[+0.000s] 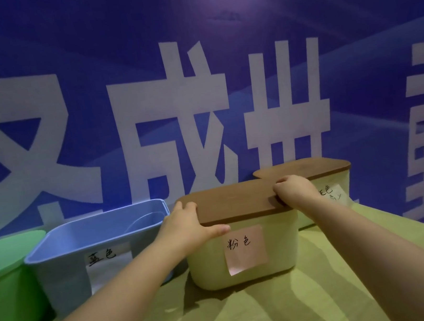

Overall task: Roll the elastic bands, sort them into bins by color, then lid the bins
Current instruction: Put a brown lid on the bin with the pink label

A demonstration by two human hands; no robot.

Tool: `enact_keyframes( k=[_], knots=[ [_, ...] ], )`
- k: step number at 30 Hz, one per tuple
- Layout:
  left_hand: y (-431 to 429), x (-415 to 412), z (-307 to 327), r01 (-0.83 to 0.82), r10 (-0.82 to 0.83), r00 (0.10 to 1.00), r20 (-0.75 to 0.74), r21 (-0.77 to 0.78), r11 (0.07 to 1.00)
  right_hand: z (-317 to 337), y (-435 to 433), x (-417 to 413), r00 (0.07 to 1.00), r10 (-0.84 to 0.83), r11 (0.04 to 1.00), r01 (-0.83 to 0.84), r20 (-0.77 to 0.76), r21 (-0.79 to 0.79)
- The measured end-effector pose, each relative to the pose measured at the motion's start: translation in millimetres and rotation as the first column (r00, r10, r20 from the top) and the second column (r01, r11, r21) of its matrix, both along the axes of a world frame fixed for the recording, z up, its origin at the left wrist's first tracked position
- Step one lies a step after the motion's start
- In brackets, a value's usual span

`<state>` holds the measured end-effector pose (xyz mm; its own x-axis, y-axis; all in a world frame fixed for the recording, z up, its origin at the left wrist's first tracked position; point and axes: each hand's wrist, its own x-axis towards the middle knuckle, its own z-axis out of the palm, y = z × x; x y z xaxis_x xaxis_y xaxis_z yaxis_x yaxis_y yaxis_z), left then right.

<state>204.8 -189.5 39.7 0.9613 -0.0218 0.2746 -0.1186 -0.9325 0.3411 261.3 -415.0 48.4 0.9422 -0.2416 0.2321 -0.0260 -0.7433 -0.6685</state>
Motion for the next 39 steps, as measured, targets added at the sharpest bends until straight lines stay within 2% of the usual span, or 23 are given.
enact_keyframes(
  k=[9, 12, 16, 22, 24, 27, 30, 35, 39],
  knots=[
    [0, -1, -6, 0.004, -0.004, 1.0, 0.0, 0.078, 0.997, -2, 4, 13, 0.995, 0.046, 0.992, -0.056, -0.086, -0.113],
    [-1, -3, -7, 0.005, -0.003, 1.0, -0.017, 0.104, 0.995, -2, 3, 14, 0.993, 0.038, 0.974, -0.061, -0.11, -0.219],
    [-3, -5, -11, 0.008, -0.007, 1.0, -0.019, 0.058, 0.998, 3, 6, 12, 0.992, 0.009, 0.938, -0.052, -0.127, -0.342],
    [-2, -2, -14, 0.005, -0.003, 1.0, -0.023, 0.071, 0.997, 4, 3, 10, 0.99, 0.004, 0.93, -0.054, -0.139, -0.364],
    [-3, -3, -11, 0.002, 0.0, 1.0, -0.02, 0.103, 0.995, 7, 4, 9, 0.992, -0.012, 0.92, -0.039, -0.127, -0.39],
    [-3, -6, -1, 0.01, -0.008, 1.0, -0.011, 0.243, 0.97, 11, 10, 6, 0.994, -0.02, 0.884, -0.032, -0.107, -0.466],
    [-2, -8, 10, 0.029, -0.029, 1.0, -0.005, 0.238, 0.971, 11, 13, 4, 0.995, -0.02, 0.868, -0.031, -0.096, -0.496],
    [-3, 4, 16, -0.083, 0.022, 0.989, 0.146, 0.424, 0.902, 8, 10, 1, 0.993, -0.002, 0.861, -0.058, -0.118, -0.505],
    [-3, 27, 22, -0.174, 0.122, 0.98, 0.155, 0.392, 0.903, 5, 9, 2, 0.994, 0.023, 0.852, -0.076, -0.109, -0.518]
  ],
)
